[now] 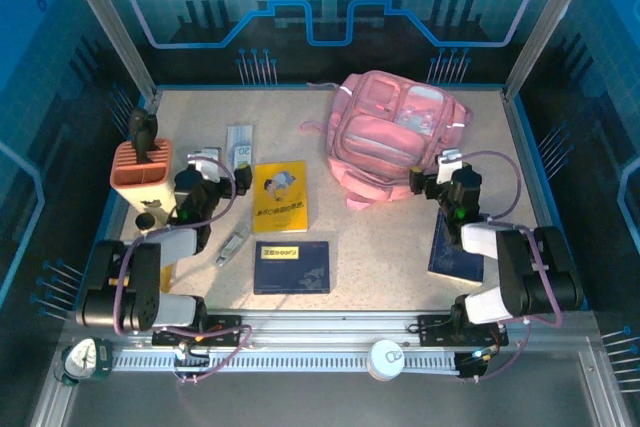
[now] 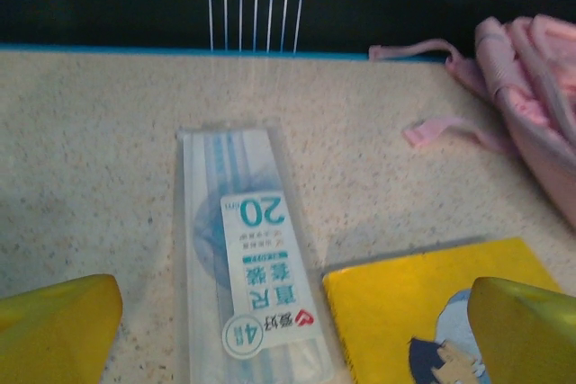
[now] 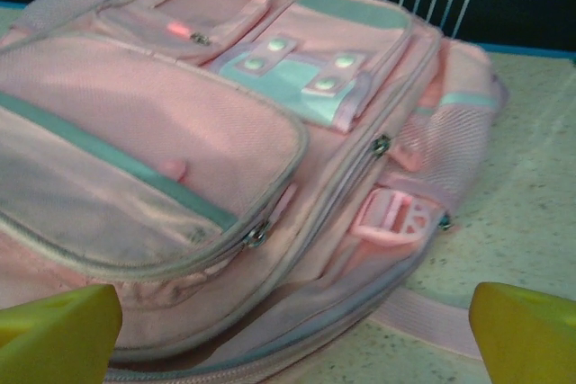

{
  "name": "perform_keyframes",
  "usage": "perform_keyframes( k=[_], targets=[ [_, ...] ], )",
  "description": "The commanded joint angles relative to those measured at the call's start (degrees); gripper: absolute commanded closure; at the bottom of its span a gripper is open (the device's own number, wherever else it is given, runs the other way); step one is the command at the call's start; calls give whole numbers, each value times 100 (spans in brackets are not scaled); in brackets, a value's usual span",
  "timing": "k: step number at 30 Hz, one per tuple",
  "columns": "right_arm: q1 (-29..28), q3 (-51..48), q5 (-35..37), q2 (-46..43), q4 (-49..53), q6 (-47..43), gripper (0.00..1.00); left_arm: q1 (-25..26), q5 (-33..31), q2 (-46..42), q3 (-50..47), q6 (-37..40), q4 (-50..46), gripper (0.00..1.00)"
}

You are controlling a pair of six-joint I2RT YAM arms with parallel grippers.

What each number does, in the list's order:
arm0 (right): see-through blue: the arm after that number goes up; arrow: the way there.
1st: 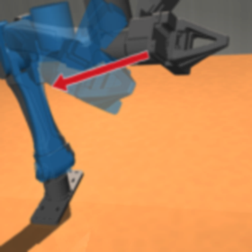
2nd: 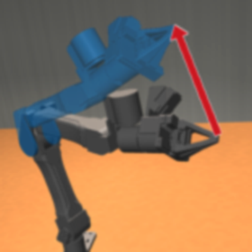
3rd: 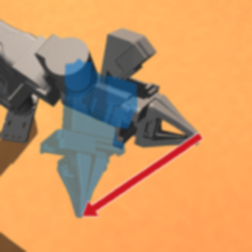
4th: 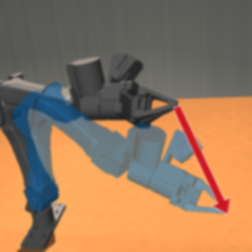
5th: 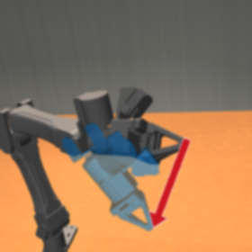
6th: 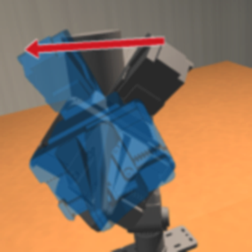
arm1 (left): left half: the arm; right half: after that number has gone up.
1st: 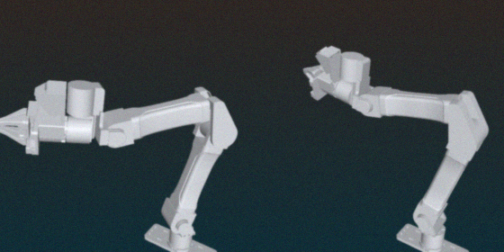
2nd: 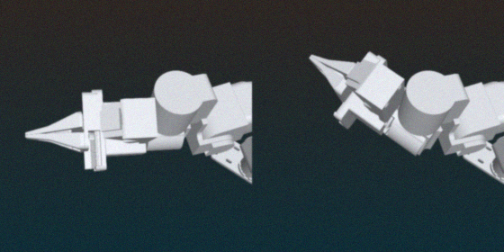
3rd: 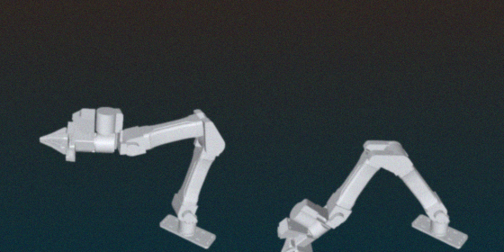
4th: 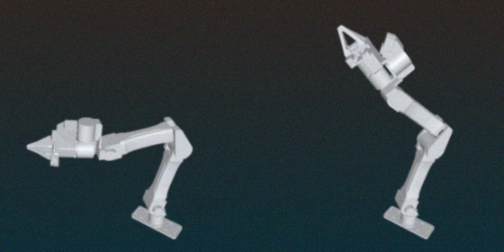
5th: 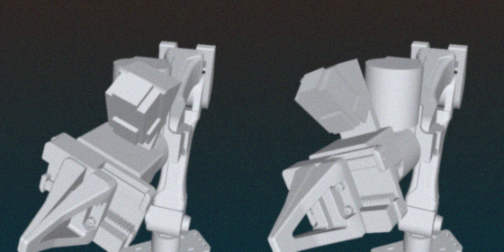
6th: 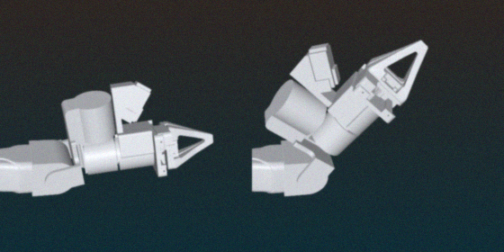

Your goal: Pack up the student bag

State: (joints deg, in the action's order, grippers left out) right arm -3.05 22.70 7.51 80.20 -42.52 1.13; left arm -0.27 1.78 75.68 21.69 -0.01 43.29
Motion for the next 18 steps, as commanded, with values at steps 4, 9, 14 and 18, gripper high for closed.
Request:
perform_keyframes(
  k=[4,9,14,18],
  targets=[
    [77,864,1214,-1224,2861,1831,0,-69,-315,-1086,193,-766,-1042,1],
    [484,1369,1255,-1732,4722,2973,0,-81,-1431,-1835,513,-2250,-2286,1],
    [1073,1083,403,-2314,4864,3683,0,-126,-1759,-2591,485,-3168,-3087,1],
    [1058,1307,-167,-2387,5282,3461,0,-184,-1683,-2981,653,-3815,-4016,1]
  ],
)
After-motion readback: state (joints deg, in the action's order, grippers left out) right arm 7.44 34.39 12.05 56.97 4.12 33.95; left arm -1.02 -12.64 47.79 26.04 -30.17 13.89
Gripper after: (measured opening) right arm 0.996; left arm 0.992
